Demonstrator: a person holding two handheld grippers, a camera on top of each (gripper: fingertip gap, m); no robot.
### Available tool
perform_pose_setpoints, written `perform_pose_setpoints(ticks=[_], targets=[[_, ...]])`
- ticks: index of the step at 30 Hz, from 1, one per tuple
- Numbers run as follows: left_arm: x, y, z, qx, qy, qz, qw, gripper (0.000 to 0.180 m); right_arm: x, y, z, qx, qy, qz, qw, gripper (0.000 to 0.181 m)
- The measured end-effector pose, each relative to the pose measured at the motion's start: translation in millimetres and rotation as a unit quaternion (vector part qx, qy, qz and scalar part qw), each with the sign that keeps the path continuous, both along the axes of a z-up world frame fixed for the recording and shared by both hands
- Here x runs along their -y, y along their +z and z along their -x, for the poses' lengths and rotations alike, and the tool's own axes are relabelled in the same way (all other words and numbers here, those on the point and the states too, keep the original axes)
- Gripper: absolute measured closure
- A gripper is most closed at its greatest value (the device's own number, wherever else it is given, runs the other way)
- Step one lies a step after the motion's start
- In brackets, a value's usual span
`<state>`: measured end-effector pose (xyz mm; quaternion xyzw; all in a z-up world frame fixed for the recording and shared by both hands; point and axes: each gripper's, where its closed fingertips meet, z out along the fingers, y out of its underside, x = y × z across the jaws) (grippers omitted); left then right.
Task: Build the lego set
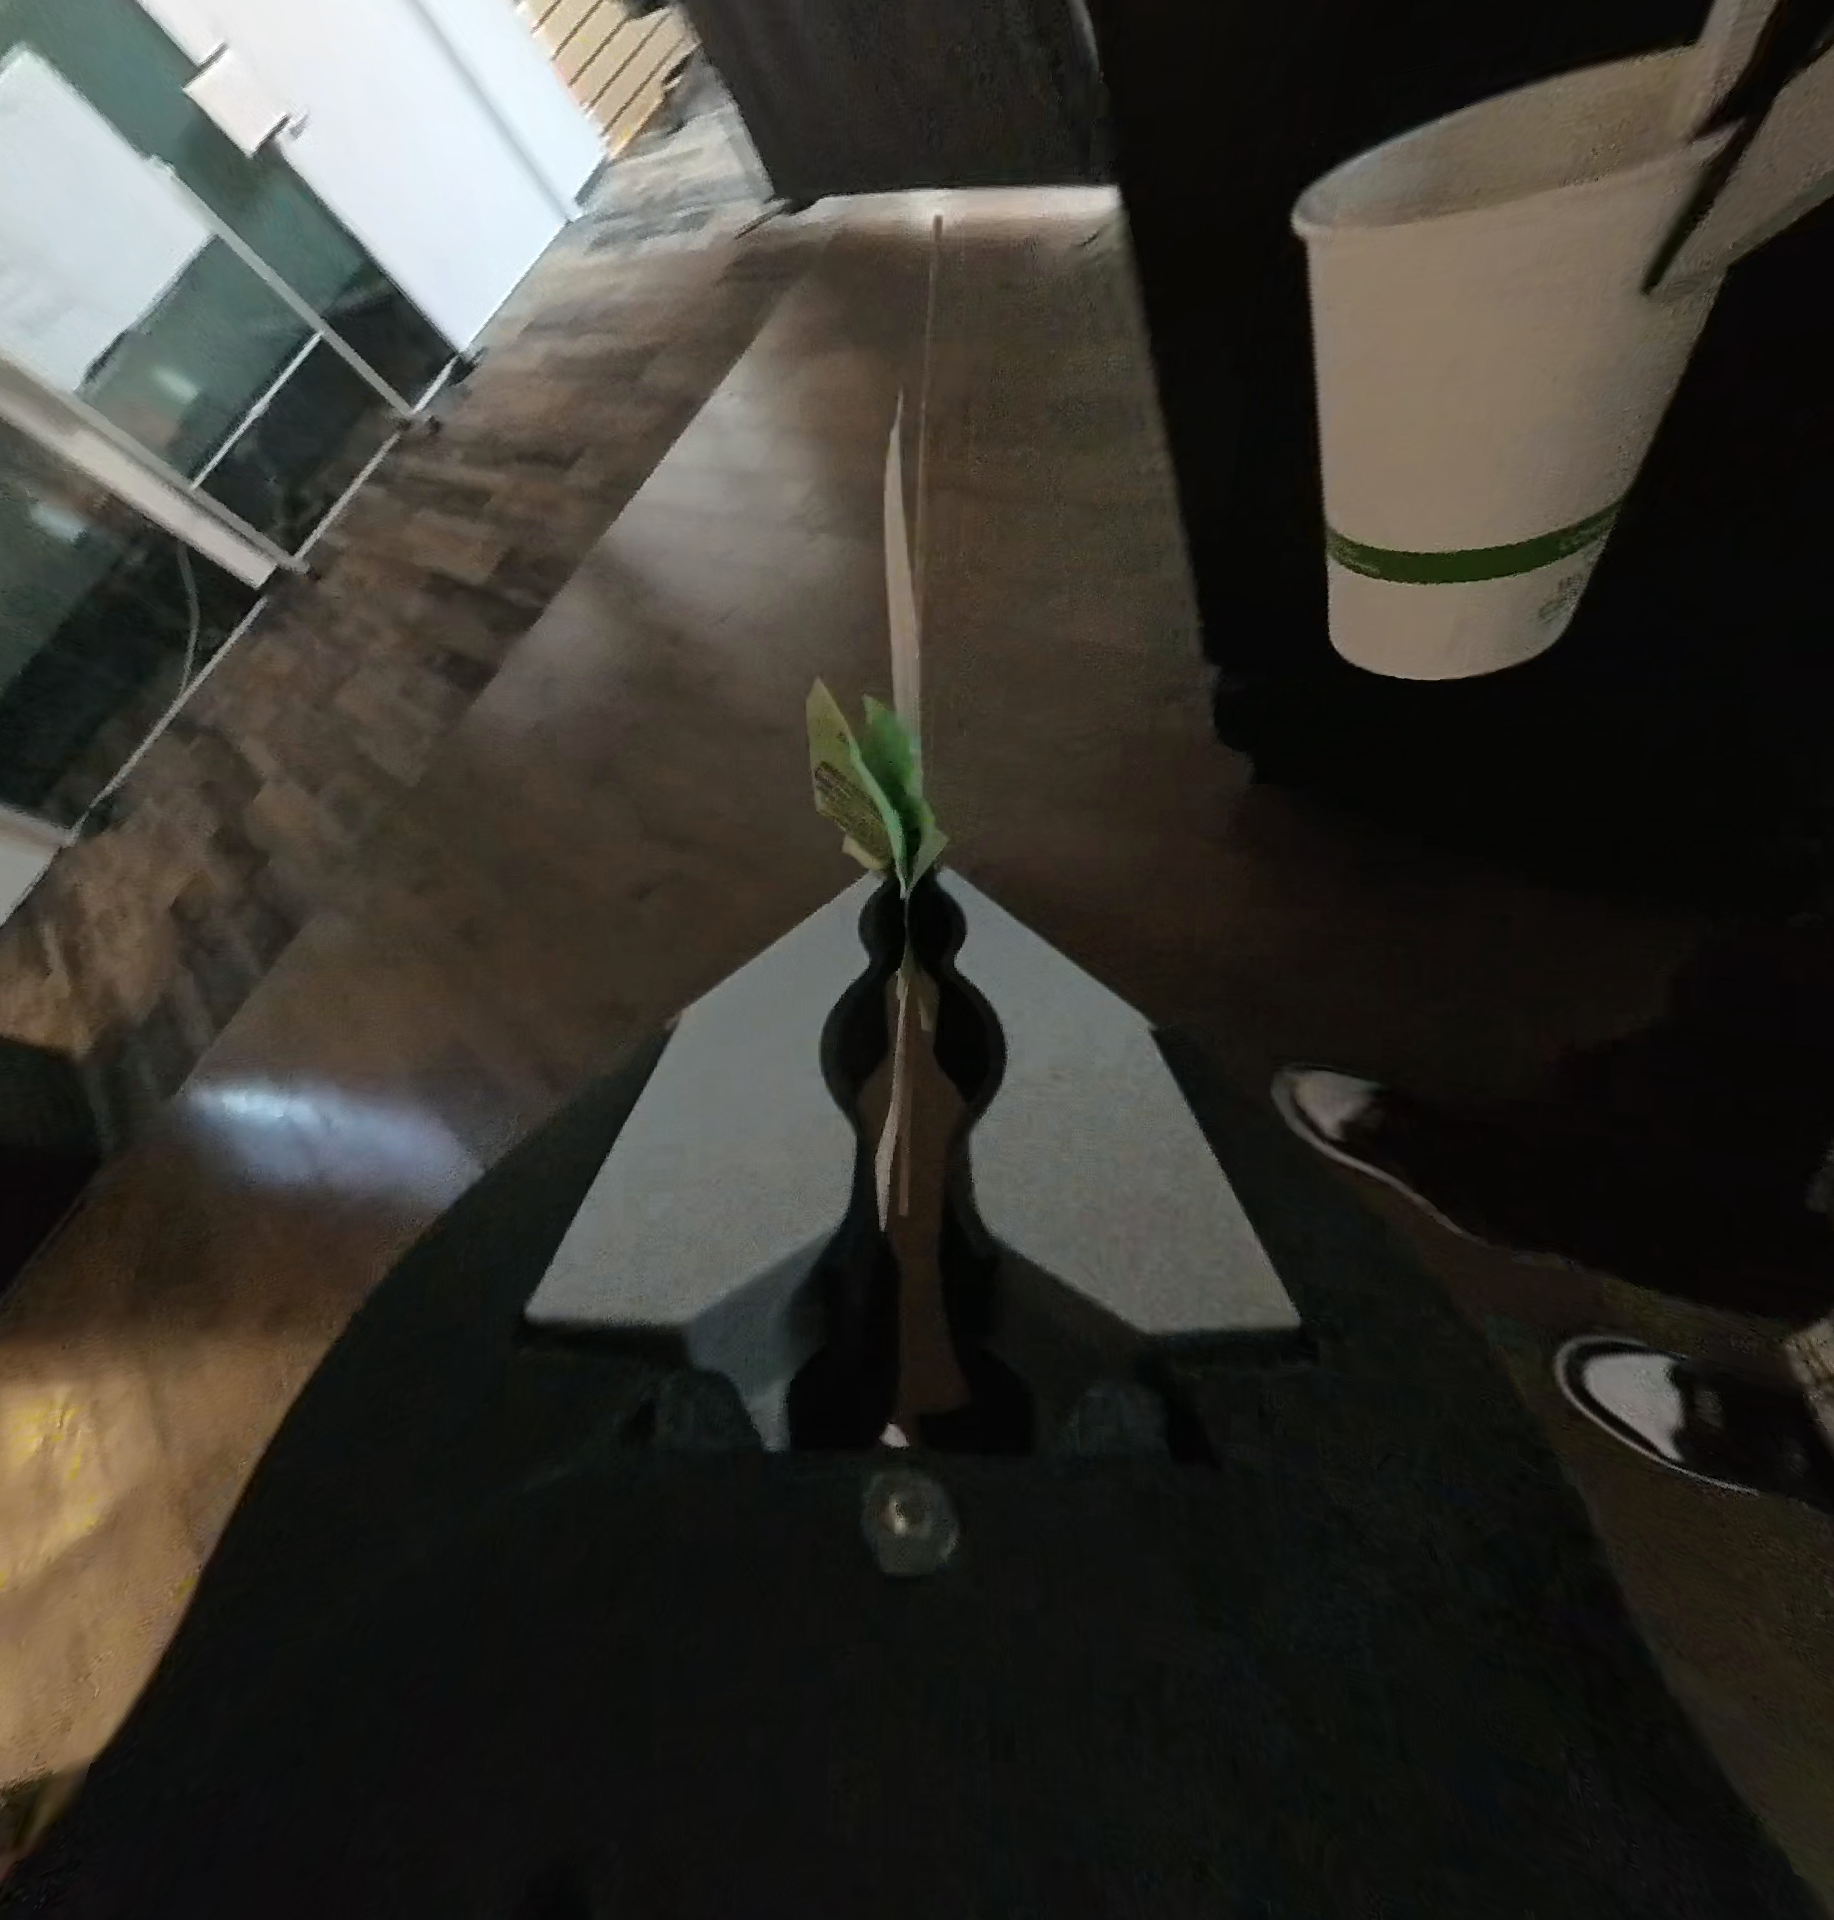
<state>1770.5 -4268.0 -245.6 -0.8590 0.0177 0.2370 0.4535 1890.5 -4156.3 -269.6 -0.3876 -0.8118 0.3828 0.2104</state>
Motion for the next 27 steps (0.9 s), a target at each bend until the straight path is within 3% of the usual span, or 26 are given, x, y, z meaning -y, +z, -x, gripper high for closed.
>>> perform_pose_setpoints(ticks=[9,19,27], targets=[[21.0,-20.1,286.6,0.013,0.135,-0.002,0.991,0.18,-18.4,-40.2,317.3,0.001,0.095,0.013,0.995,0.181],[99.1,19.6,599.0,-0.002,0.273,-0.004,0.962,0.18,58.4,-3.6,693.7,-0.039,0.279,-0.015,0.959,0.181],[188.3,-13.7,874.7,0.001,0.276,-0.032,0.961,0.18,161.2,-17.8,950.3,-0.03,0.285,-0.017,0.958,0.181]])
